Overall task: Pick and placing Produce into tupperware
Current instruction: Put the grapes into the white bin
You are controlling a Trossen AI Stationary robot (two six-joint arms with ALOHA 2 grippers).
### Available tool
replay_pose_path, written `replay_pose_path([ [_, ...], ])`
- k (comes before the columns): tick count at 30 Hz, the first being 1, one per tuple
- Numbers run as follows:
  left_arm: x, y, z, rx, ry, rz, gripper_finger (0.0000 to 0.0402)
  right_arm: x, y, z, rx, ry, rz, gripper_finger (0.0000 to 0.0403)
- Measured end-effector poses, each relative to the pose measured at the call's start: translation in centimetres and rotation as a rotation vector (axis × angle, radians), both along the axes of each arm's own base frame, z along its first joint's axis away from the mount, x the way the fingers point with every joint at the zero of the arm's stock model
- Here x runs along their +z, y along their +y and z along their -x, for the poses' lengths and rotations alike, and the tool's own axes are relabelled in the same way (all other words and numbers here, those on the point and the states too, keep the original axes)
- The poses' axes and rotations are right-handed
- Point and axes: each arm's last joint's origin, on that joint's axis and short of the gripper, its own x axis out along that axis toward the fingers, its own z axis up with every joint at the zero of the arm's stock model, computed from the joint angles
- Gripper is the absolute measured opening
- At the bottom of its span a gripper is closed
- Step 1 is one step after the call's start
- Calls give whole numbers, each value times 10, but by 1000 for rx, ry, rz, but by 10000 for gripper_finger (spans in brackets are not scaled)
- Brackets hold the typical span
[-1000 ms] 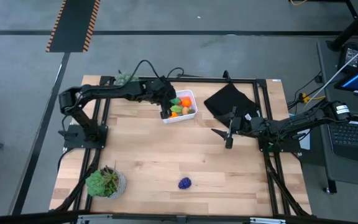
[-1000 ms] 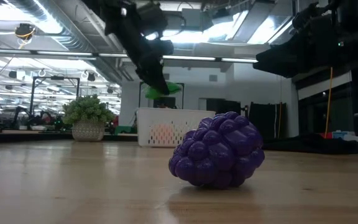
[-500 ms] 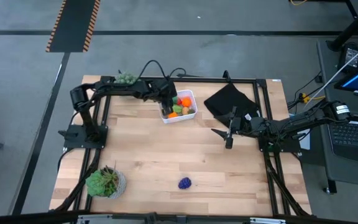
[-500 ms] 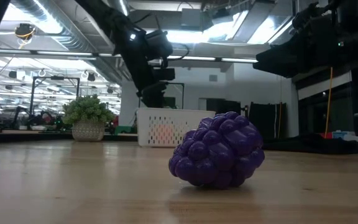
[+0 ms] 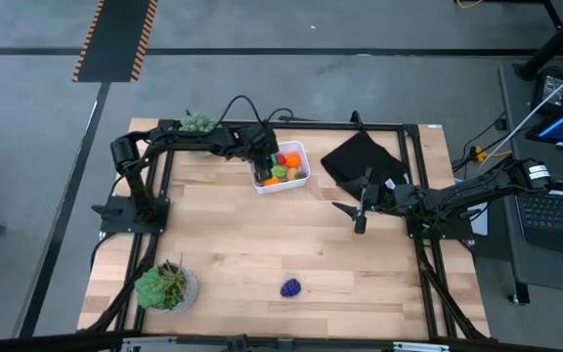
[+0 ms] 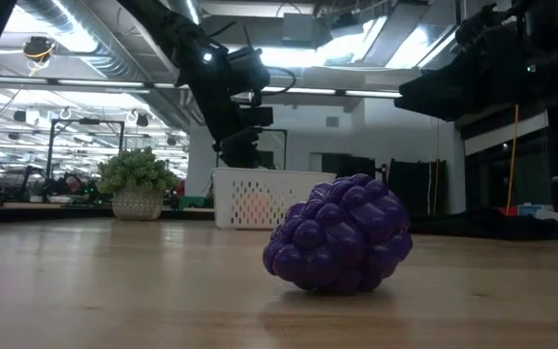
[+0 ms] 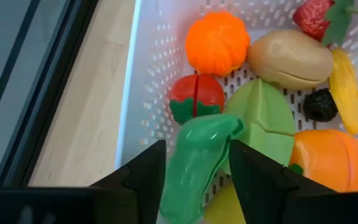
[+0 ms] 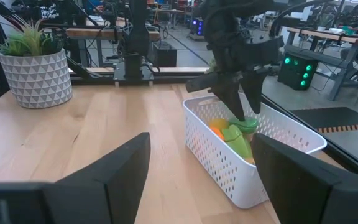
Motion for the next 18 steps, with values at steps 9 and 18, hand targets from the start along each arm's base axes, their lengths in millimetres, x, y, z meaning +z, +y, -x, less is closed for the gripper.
replay_pose_path([
  [9, 8, -1, 1, -9, -20, -31, 166, 0, 0, 0, 0, 0, 0, 281],
  [18, 44, -32, -1, -104, -145, -97, 151, -1, 0, 0, 0, 15, 0, 281],
])
